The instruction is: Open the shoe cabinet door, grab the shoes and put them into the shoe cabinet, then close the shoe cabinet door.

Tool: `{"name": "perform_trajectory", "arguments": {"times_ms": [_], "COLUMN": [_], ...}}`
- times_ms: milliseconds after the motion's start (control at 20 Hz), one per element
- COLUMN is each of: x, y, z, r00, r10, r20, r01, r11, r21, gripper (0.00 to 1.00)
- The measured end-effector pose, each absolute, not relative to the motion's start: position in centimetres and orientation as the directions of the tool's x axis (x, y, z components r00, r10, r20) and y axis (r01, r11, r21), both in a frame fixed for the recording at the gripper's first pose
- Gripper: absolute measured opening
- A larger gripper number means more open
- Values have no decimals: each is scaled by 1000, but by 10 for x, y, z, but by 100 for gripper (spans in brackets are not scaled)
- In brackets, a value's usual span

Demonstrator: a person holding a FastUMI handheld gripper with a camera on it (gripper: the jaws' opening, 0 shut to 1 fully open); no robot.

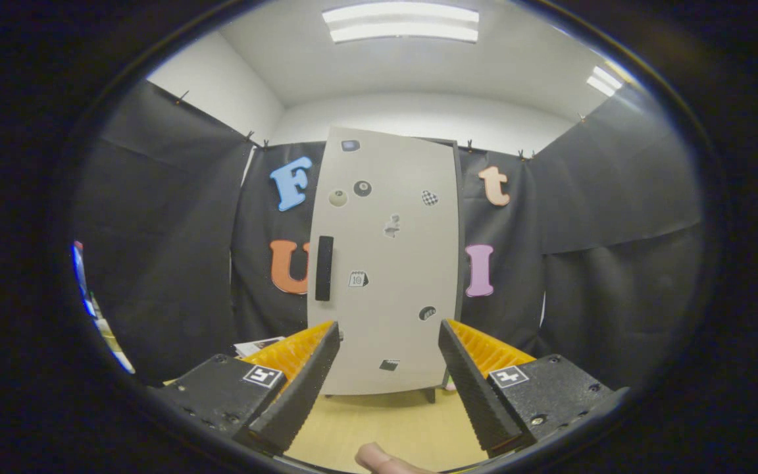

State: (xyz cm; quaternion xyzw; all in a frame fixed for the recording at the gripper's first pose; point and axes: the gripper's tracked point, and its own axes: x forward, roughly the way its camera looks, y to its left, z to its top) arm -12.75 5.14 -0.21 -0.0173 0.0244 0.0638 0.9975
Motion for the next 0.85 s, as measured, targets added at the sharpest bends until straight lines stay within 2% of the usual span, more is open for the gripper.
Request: {"name": "perform_trajectory", "arguments": {"times_ms": [850], "x": [-121], "y": [48], "z": [-19], "r00": [989], "r10": [126], "r20": [-75], "r01": [-126], "r11": [992], "r21": [-3], "gripper": [99]}}
